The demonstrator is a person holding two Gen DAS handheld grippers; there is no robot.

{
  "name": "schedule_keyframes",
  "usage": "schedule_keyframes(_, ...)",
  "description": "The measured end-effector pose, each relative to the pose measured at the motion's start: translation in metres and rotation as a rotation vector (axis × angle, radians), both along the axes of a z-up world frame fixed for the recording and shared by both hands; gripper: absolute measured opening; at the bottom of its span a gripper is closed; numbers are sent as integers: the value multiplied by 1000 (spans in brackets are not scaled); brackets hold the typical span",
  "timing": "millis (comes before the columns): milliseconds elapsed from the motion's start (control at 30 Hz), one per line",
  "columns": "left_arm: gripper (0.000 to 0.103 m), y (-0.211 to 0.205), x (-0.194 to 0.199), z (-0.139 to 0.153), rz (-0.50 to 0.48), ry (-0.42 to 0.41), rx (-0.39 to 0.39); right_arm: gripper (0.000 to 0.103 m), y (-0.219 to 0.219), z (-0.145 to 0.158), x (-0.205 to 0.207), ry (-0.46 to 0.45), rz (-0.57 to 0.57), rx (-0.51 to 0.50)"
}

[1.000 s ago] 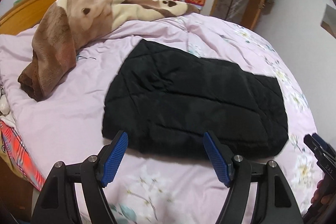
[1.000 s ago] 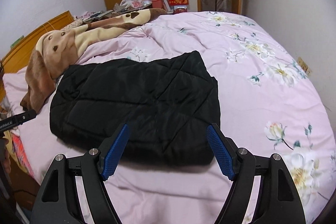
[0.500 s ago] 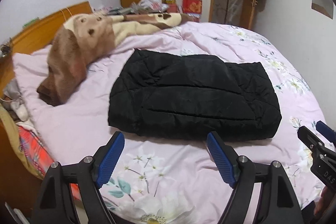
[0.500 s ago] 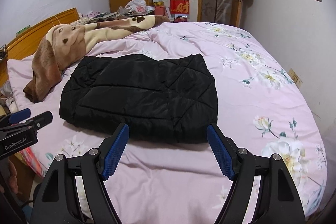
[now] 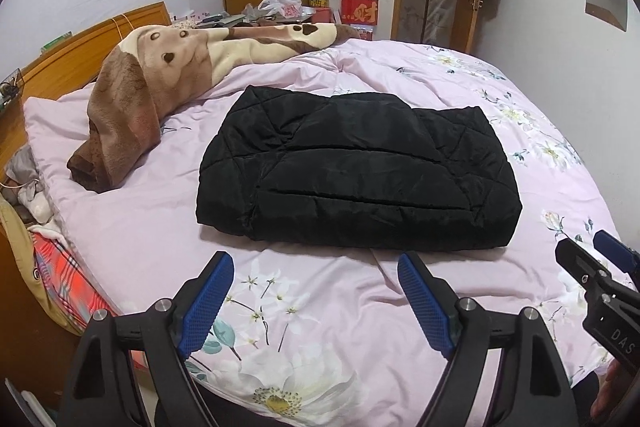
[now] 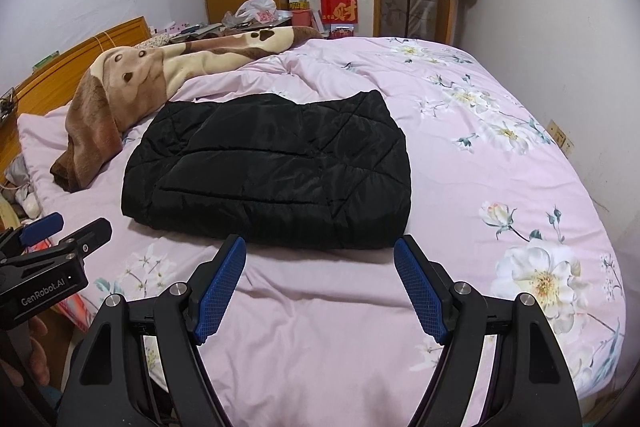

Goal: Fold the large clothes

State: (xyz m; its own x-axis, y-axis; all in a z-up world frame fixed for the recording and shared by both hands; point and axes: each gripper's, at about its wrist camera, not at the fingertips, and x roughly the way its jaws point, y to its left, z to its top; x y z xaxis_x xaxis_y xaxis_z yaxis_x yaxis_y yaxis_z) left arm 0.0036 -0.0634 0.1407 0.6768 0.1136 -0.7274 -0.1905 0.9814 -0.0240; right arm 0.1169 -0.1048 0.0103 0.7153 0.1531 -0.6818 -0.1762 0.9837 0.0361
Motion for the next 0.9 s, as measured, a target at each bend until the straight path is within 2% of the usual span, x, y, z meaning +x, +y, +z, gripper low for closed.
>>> schedule_keyframes(200, 84, 1, 0, -3, -4, 8, -14, 77, 0, 0, -1, 1, -1, 0)
schedule_keyframes(467, 84, -10, 1, -9, -18, 26, 61, 77, 0, 0, -5, 4, 0, 0)
schedule_keyframes(900, 84, -9, -1, -8, -34, -2, 32, 77, 1, 0, -8, 7, 0, -3)
